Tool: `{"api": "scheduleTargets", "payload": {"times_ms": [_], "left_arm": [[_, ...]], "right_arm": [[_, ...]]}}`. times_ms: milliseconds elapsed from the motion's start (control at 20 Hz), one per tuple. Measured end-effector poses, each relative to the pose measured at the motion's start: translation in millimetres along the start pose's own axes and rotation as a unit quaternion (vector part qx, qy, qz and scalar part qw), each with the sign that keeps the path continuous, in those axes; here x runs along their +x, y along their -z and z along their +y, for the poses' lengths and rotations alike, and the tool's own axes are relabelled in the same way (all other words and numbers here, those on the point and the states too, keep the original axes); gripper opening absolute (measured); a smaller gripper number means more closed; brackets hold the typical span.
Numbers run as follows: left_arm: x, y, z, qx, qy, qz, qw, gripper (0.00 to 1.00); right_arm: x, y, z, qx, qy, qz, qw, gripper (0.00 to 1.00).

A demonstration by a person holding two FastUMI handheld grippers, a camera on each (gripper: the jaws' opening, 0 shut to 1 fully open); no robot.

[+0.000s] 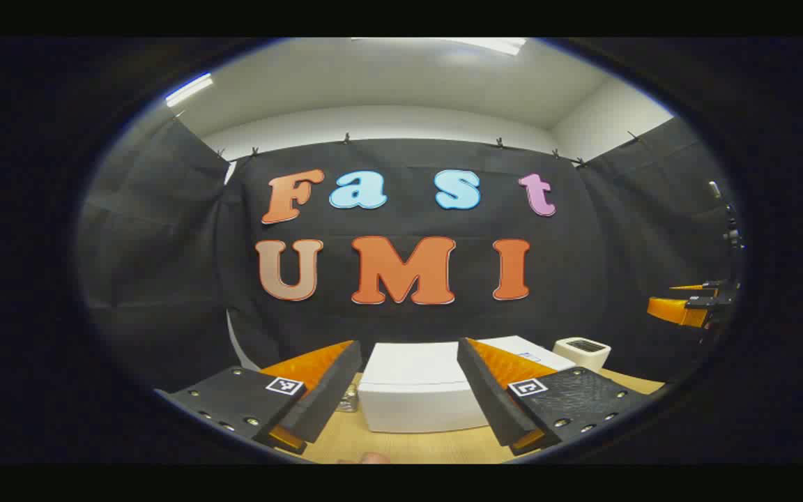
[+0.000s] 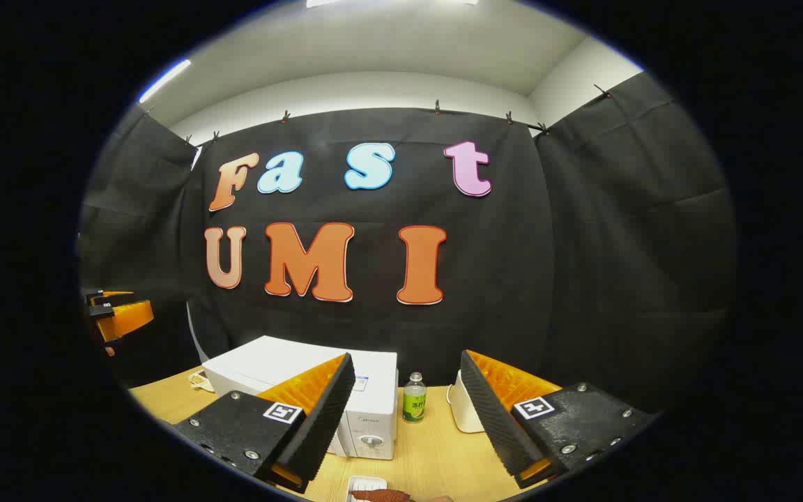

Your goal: Open the microwave oven with the left hand, put the food in, and close the microwave oven.

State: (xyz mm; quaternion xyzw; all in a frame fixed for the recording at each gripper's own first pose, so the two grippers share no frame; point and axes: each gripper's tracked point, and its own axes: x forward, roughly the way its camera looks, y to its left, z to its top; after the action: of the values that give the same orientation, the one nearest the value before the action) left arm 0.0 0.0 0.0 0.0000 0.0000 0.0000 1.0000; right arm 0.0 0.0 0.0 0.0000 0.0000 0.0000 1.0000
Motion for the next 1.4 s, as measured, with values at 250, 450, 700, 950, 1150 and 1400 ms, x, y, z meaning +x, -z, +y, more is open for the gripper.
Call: {"api": "scheduleTargets", "payload": {"times_ms": [250, 450, 700, 950, 1150, 1400], "left_arm": [[-3, -2, 0, 0.001, 0.001, -0.004, 1.0, 0.9], [-5, -4, 0, -0.002, 0.002, -0.007, 1.0, 0.9], [-4, 2, -5, -0.004, 0.005, -0.002, 1.0, 0.9], [-1, 22, -29, -0.017, 0.019, 0.009, 1.0, 0.94], [3, 45, -68, -0.015, 0.05, 0.018, 0.998, 0.9], [8, 93, -115, -0.021, 0.081, 0.043, 0.996, 0.9]], "right_arm": [[0, -3, -2, 0.01, 0.002, -0.002, 1.0, 0.95], [-1, -3, -2, 0.015, 0.002, -0.003, 1.0, 0.94], [-4, -5, -2, 0.023, 0.001, -0.004, 1.0, 0.95], [-7, -5, -3, 0.02, 0.005, -0.006, 1.0, 0.95], [-10, -2, -4, 0.022, 0.004, -0.005, 1.0, 0.95], [-12, -2, -11, 0.018, 0.013, -0.003, 1.0, 0.95]]}}
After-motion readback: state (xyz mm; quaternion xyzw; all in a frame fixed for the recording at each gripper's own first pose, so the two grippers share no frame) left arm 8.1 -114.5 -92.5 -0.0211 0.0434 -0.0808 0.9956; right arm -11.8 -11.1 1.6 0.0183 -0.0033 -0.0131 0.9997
